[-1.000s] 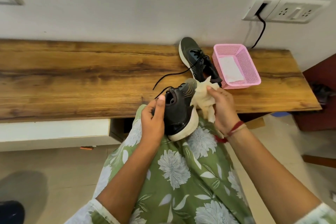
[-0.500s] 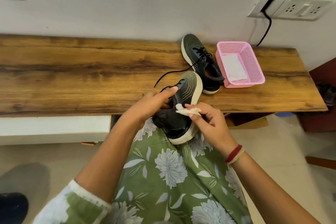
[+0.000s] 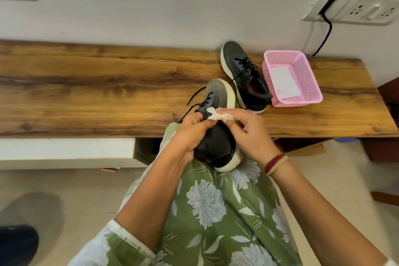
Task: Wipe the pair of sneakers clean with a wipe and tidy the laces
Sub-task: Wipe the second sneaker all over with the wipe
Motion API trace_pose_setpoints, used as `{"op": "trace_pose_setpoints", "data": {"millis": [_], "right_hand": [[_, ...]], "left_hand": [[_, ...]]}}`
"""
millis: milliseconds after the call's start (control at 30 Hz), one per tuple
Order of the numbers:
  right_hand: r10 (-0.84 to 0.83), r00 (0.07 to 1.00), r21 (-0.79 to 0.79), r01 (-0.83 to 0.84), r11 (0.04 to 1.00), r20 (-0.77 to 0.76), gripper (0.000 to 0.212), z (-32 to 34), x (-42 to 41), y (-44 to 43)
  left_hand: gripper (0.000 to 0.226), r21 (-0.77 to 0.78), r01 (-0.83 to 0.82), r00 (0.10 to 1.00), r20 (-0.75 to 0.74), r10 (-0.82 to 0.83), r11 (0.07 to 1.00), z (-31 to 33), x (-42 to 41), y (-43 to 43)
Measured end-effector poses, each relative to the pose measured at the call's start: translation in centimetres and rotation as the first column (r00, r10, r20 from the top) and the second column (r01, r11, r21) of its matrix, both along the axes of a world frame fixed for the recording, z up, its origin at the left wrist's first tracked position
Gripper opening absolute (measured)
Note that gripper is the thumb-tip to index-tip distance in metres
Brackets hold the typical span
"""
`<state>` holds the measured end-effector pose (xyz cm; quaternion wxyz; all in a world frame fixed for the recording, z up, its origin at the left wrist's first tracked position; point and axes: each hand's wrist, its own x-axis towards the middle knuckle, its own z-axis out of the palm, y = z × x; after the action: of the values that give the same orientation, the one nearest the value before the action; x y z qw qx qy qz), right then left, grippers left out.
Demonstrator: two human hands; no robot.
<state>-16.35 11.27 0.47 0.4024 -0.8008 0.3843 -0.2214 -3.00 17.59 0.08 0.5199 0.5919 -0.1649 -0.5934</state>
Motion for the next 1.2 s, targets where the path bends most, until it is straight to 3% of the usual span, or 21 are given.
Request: {"op": "trace_pose_setpoints", "data": {"millis": [133, 233, 300, 367, 433, 567, 667, 767, 833, 900, 933, 1133, 1200], "right_hand": [[0.173, 0.977, -0.17, -0.193, 0.966, -0.127, 0.032, 0.1, -1.3, 2.0], [0.275, 0.961, -0.102, -0.277, 0.955, -0.031, 0.03, 0.7, -2.7, 2.8], [0.103, 0.979, 0.228, -0.141, 0.963, 0.174, 0.022, 1.6, -2.5, 2.5], [-0.256, 0.929, 0.447, 0.116, 0.887, 0.268, 0.023, 1.8, -1.5, 0.8], [-0.323, 0.926, 0.346, 0.244, 0.906, 0.193, 0.022, 1.6, -0.2, -1.0], [-0.011, 0.996, 0.022, 0.013, 1.0, -0.092, 0.027, 0.0, 0.0, 0.3], [0.078, 0.988, -0.131, -0.095, 0.987, -0.131, 0.026, 0.1, -1.8, 2.9], [0.142, 0.986, -0.065, -0.147, 0.987, -0.086, 0.024, 1.2, -2.9, 3.4], [0.003, 0.999, 0.106, -0.008, 0.994, 0.047, 0.02, 1.9, -2.2, 2.1], [-0.188, 0.98, 0.073, 0.184, 0.98, 0.061, 0.021, 1.8, -0.8, 0.3], [-0.207, 0.978, 0.034, 0.207, 0.978, 0.021, 0.021, 1.5, -0.1, -0.3], [0.059, 0.98, -0.185, -0.095, 0.978, -0.188, 0.028, -0.1, -1.3, 2.9], [0.124, 0.981, -0.121, -0.143, 0.982, -0.15, 0.026, 0.9, -2.3, 3.2]], "left_hand": [[0.017, -0.02, -0.134, 0.975, -0.181, 0.128, 0.991, -1.3, 0.5, 0.4], [0.034, -0.034, -0.116, 0.983, -0.149, 0.109, 0.993, -2.0, 0.5, 0.4], [0.032, -0.036, -0.088, 0.983, -0.164, 0.081, 0.995, -2.1, 0.8, 0.2], [0.04, -0.037, -0.085, 0.978, -0.193, 0.077, 0.996, -2.0, 0.9, -0.1], [0.037, -0.043, -0.093, 0.977, -0.195, 0.083, 0.995, -2.2, 0.8, -0.2], [0.028, -0.052, -0.122, 0.98, -0.164, 0.112, 0.991, -2.7, 0.5, 0.0], [0.032, -0.086, -0.107, 0.987, -0.128, 0.096, 0.991, -3.0, 0.3, 0.1], [0.035, -0.092, -0.099, 0.99, -0.11, 0.089, 0.991, -2.9, 0.0, 0.2], [0.034, -0.093, -0.113, 0.986, -0.131, 0.1, 0.989, -3.2, 0.2, -0.1], [0.033, -0.098, -0.128, 0.984, -0.137, 0.114, 0.987, -3.2, 0.4, -0.2], [0.033, -0.096, -0.131, 0.984, -0.133, 0.118, 0.987, -3.1, 0.3, -0.2], [0.033, -0.082, -0.158, 0.984, -0.093, 0.15, 0.984, -3.5, 0.1, 0.2], [0.034, -0.078, -0.141, 0.987, -0.093, 0.133, 0.987, -3.5, 0.1, 0.1]]}}
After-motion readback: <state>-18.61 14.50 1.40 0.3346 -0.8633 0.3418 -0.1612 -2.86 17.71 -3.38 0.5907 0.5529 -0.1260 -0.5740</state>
